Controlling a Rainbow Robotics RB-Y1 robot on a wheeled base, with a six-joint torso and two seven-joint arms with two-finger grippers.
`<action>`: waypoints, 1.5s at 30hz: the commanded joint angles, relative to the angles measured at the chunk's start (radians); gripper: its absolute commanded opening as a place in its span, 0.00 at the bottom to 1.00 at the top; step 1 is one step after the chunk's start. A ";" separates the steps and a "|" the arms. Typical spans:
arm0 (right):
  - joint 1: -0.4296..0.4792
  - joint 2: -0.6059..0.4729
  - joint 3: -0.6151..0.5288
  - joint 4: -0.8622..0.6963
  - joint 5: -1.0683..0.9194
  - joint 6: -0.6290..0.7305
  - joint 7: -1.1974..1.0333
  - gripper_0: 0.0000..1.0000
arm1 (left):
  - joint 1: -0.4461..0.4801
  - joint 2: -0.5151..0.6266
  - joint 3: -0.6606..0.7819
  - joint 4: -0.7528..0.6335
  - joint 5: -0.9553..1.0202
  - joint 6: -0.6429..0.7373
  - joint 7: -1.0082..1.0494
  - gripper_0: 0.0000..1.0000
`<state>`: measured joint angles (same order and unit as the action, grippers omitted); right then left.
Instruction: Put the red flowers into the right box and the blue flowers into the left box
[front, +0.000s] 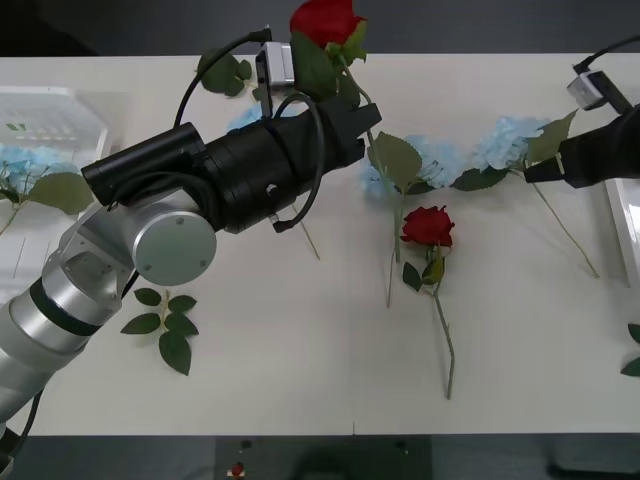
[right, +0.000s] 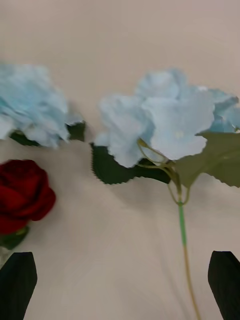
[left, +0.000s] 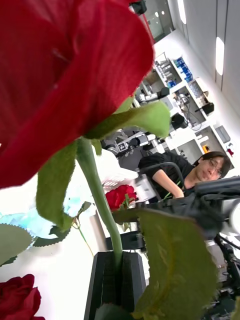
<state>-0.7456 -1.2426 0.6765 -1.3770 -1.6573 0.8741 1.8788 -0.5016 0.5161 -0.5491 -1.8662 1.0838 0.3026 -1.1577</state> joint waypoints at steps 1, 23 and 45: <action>0.198 -0.032 -0.242 -0.019 -0.257 0.013 0.214 1.00 | -0.025 -0.008 -0.008 -0.016 0.012 -0.008 -0.023 0.00; 0.606 0.204 -0.531 -0.269 -0.736 0.039 0.826 1.00 | -0.025 -0.010 -0.008 -0.016 0.022 -0.008 -0.019 0.00; 0.514 0.542 -0.324 -0.389 -0.613 -0.208 0.826 1.00 | -0.021 -0.010 -0.008 -0.016 0.030 -0.008 -0.016 0.00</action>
<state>-0.1875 -0.7199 0.3250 -1.7378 -2.2754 0.6941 2.6757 -0.5018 0.5159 -0.5497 -1.8651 1.1077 0.3026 -1.1577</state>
